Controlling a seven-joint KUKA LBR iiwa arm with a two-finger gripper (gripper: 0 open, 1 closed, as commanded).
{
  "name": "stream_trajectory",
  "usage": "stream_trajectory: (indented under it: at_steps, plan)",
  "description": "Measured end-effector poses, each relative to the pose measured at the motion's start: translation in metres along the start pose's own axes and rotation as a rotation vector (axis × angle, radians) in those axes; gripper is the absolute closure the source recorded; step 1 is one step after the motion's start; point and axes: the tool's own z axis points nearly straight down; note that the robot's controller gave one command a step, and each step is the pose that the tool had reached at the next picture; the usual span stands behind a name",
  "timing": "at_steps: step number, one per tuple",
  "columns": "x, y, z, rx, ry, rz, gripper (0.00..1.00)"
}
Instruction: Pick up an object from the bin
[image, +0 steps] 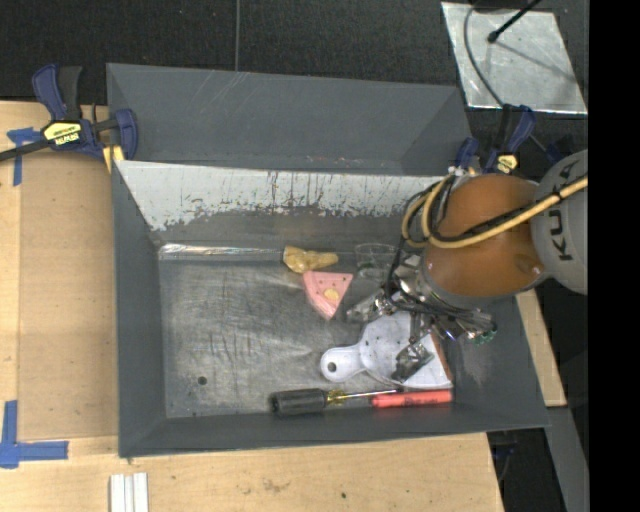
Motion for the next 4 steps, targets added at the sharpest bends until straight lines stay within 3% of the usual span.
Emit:
stream_trajectory:
  at_steps: [1,3,4]
  plan:
    - [-0.019,-0.006,0.02,0.006,-0.038,-0.241,1.0]
    - [-0.019,-0.006,0.017,0.005,-0.035,-0.241,1.0]
    - [-0.017,-0.005,0.003,0.002,-0.025,-0.241,1.0]
